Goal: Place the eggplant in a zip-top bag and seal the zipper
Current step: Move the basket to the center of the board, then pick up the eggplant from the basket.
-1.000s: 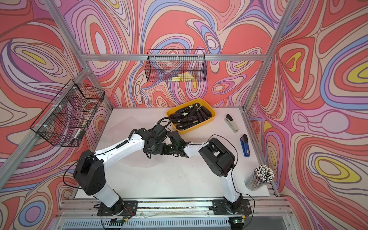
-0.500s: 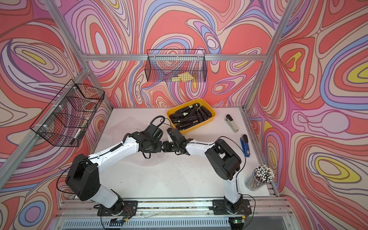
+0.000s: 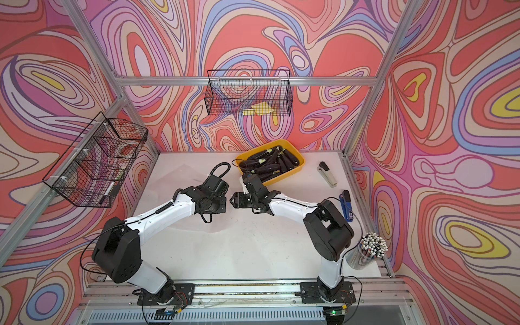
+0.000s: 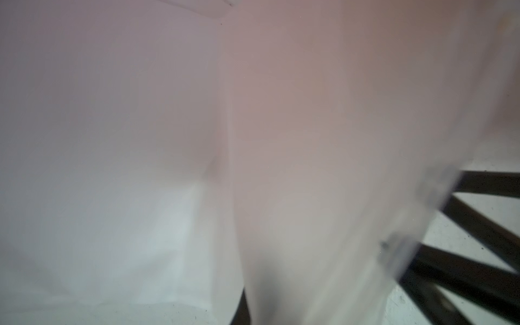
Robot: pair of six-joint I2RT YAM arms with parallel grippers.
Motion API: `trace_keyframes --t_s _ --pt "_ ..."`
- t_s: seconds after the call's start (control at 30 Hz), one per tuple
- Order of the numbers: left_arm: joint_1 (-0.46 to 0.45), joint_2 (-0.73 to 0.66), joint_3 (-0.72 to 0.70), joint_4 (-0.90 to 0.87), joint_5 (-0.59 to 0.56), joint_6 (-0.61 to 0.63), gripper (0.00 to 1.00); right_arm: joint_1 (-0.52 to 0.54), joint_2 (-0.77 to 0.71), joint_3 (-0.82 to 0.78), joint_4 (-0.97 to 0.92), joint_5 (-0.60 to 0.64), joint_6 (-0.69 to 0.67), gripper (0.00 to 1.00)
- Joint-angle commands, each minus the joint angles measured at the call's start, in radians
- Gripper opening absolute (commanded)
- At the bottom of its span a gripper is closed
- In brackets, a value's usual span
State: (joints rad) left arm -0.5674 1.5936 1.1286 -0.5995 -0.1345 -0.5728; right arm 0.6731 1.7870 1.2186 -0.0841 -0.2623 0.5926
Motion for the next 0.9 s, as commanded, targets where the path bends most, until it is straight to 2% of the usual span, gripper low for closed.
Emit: trace_keyframes --t_s 0.0,0.13,0.2,0.27,0.43,0.53,0.63,0.73,0.87 --pt "0.008 0.037 -0.002 0.039 0.017 -0.008 0.0 -0.073 -0.06 0.076 0.04 -0.021 0.015 0.6" --pt "0.007 0.063 0.024 0.051 0.035 -0.003 0.0 -0.164 0.028 0.223 -0.093 0.051 -0.149 0.61" --pt "0.009 0.08 0.052 0.043 0.041 0.006 0.0 -0.209 0.113 0.34 -0.211 0.123 -0.312 0.61" --pt "0.014 0.094 0.074 0.035 0.053 0.016 0.0 -0.243 0.193 0.428 -0.268 0.142 -0.492 0.62" --pt "0.039 0.127 0.123 0.002 0.096 0.035 0.0 -0.265 0.342 0.54 -0.292 0.172 -0.885 0.67" --pt "0.052 0.137 0.145 -0.015 0.107 0.051 0.0 -0.275 0.378 0.563 -0.264 0.096 -1.009 0.7" --pt "0.058 0.137 0.161 -0.032 0.118 0.065 0.0 -0.277 0.434 0.639 -0.339 0.1 -1.118 0.73" --pt "0.065 0.13 0.167 -0.039 0.124 0.07 0.0 -0.278 0.472 0.662 -0.345 0.157 -1.193 0.75" --pt "0.072 0.12 0.169 -0.044 0.129 0.071 0.0 -0.286 0.517 0.659 -0.27 0.307 -1.231 0.76"
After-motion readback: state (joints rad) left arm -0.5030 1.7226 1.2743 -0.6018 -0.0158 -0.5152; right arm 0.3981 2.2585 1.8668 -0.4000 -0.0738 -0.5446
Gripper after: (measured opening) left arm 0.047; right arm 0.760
